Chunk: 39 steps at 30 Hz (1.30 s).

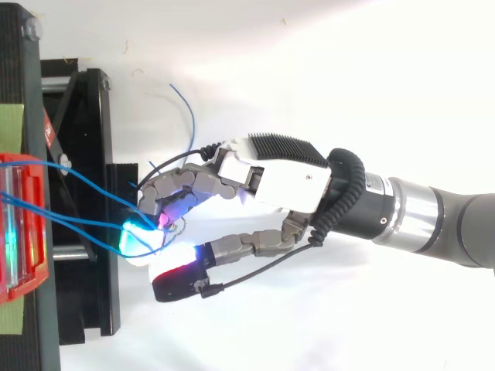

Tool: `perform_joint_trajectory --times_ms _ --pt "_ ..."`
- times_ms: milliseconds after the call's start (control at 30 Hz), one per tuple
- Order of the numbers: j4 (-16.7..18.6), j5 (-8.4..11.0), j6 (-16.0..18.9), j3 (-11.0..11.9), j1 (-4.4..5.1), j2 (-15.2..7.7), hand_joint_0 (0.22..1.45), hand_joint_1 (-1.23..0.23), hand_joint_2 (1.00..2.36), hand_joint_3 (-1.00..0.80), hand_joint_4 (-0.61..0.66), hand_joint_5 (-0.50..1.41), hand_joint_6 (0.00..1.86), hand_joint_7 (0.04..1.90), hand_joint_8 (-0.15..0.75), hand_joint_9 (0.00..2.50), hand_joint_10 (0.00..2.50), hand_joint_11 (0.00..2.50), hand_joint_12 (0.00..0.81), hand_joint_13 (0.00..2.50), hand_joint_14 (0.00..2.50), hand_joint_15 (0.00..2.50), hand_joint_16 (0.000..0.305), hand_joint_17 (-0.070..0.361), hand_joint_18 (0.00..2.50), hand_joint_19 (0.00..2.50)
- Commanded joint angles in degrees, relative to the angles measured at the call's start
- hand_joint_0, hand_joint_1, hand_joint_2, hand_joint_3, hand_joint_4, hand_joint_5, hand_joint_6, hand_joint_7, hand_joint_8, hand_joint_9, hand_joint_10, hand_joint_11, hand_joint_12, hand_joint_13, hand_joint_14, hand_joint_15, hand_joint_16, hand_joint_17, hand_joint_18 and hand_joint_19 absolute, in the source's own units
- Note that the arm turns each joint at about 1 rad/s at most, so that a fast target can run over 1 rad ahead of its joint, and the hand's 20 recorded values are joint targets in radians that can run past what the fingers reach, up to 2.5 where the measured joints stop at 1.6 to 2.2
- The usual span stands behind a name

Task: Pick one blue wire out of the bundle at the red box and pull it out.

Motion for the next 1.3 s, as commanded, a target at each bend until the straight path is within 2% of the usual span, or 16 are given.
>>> perform_joint_trajectory --times_ms 0,100,167,333,500,600,967,1267 --pt "0.01 0.0 0.0 -0.01 -0.01 0.02 0.58 -0.7 1.02 -0.22 0.11 -0.2 0.86 0.87 0.327 0.91 0.01 0.47 0.437 0.89 0.01 0.34 0.06 0.135 0.82 0.43" --pt "0.01 -0.09 0.0 -0.01 -0.1 0.02 0.59 -0.69 1.01 -0.26 0.16 -0.2 0.87 0.81 0.331 0.91 0.01 0.46 0.436 0.89 0.01 0.34 0.06 0.134 0.83 0.43" --pt "0.01 -0.09 0.0 -0.01 -0.1 0.02 0.57 -0.68 1.01 -0.31 0.18 -0.19 0.81 0.78 0.327 0.91 0.01 0.45 0.44 0.9 0.01 0.34 0.06 0.136 0.83 0.44" --pt "-0.08 -0.09 0.0 -0.01 -0.28 -0.07 0.54 -0.65 1.01 -0.39 0.23 -0.15 0.66 0.93 0.33 0.91 0.01 0.43 0.443 0.9 0.01 0.35 0.062 0.14 0.83 0.45" --pt "-0.78 -0.27 0.0 -0.27 -0.63 -0.07 0.54 -0.64 1.01 -0.38 0.22 -0.14 0.62 1.02 0.333 0.93 0.01 0.44 0.445 0.92 0.01 0.35 0.062 0.139 0.83 0.45" --pt "-0.96 -0.35 0.0 -1.15 -0.8 0.02 0.56 -0.65 1.01 -0.37 0.19 -0.15 0.66 0.99 0.331 0.93 0.01 0.44 0.443 0.92 0.01 0.35 0.061 0.137 0.85 0.45" --pt "-2.54 -1.58 0.35 -1.24 -1.51 0.02 0.58 -0.66 1.01 -0.32 0.15 -0.18 0.8 0.86 0.335 0.94 0.01 0.46 0.439 0.95 0.01 0.36 0.06 0.134 0.87 0.46" --pt "-2.54 -1.94 0.7 -1.24 -1.95 0.02 0.58 -0.68 1.02 -0.14 0.12 -0.2 0.9 0.83 0.361 0.94 0.01 0.48 0.461 0.98 0.01 0.37 0.064 0.145 0.94 0.44"
